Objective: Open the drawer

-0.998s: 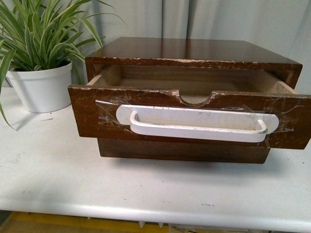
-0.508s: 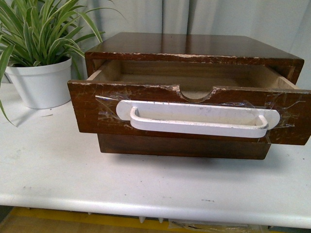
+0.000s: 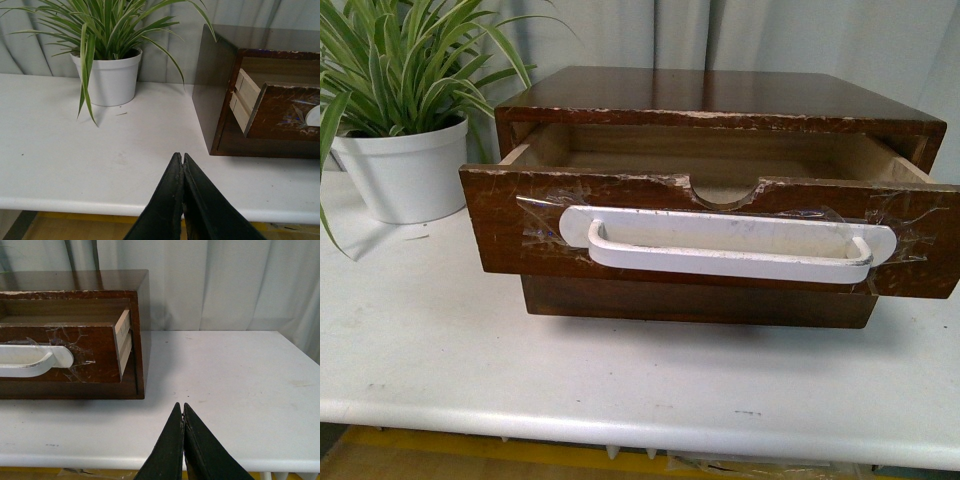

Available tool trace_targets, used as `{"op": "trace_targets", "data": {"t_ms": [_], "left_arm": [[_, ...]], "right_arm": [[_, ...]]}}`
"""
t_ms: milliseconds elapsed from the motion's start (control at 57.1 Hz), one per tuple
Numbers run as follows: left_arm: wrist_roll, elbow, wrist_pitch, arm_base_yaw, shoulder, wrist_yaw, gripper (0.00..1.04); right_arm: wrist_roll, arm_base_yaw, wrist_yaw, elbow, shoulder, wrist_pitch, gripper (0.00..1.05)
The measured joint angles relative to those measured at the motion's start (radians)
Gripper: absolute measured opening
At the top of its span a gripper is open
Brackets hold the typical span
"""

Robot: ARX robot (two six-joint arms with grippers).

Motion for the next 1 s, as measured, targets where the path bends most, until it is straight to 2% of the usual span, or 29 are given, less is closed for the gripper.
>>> {"op": "trace_targets", "data": {"t_ms": [245,368,753,823,998], "left_arm": [[0.000,0.000,-0.068,0.000,-0.068,0.000,0.04],[0.000,0.000,-0.233,0.000,-0.209,0.000,0.04],[0.000,0.000,-0.241,0.000,-0.235,0.000,0.04],[0.000,0.000,-0.241,0.000,-0.235,0.000,0.14],[0.000,0.000,-0.241,0.000,-0.236,0.000,0.44]], "right_arm": [[0.000,0.000,0.000,0.000,0.000,0.000,0.01],[0.000,0.000,0.000,0.000,0.000,0.000,0.01],[0.000,0.000,0.000,0.000,0.000,0.000,0.01],[-0.001,0.000,0.000,0.000,0.000,0.000,0.05],[-0.001,0.000,0.000,0.000,0.000,0.000,0.35]]}}
